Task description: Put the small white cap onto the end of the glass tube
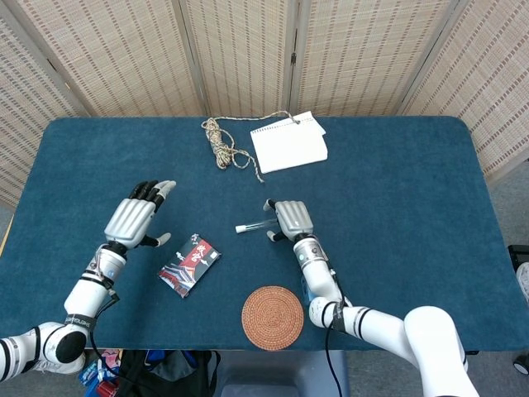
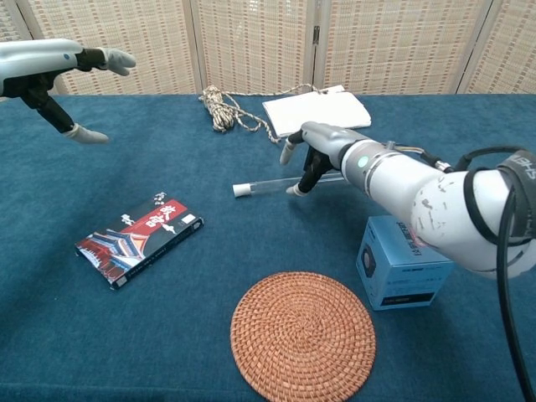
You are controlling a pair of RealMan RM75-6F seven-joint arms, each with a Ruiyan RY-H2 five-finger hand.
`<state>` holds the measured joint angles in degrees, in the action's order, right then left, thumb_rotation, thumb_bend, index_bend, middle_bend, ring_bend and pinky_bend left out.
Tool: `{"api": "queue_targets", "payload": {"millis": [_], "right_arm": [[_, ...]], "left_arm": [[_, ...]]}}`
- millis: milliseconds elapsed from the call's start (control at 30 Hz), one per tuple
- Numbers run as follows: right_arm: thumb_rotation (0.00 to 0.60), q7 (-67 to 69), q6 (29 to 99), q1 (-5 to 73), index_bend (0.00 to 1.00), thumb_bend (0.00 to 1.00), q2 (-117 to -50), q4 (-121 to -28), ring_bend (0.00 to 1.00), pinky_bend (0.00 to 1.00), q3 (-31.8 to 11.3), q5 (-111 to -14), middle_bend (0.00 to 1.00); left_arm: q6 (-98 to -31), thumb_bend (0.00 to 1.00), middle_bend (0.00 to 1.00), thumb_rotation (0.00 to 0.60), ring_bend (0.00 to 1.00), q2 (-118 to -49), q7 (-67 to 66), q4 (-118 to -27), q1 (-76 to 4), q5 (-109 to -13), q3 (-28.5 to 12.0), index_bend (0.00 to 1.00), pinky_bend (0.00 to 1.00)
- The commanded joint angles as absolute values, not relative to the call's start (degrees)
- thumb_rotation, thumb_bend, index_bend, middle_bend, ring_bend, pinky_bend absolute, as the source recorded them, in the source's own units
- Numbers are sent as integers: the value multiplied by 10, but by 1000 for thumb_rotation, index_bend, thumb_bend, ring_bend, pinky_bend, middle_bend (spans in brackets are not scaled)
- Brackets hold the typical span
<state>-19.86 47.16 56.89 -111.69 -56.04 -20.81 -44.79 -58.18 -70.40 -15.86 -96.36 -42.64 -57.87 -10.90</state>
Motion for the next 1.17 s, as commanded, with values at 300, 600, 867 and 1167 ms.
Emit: {"api": "queue_targets", "payload": {"millis": [300, 600, 867, 1167], "right_arm": [[600, -223, 601, 470, 435, 390, -926, -800, 916, 1000, -187, -523, 872], [600, -214, 701, 342, 525, 480, -726, -1011, 592, 813, -124, -598, 632], [600, -161, 803, 235, 525, 480, -649, -1066, 559, 785, -60, -703, 607], [600, -125, 895, 135, 525, 480, -633, -1067, 552, 784, -5, -774, 606]], "left_arm": [[-585, 214, 0, 600, 0, -677, -156, -951, -404, -527, -112, 4, 0], [-666, 214, 19, 600, 4, -675, -128, -919, -348, -582, -95, 241, 0], [-752, 214, 80, 600, 64, -658, -102, -939, -279, -652, -68, 258, 0], [-836, 214, 80, 600, 53, -635, -120, -996, -203, -712, -30, 234, 0]]}}
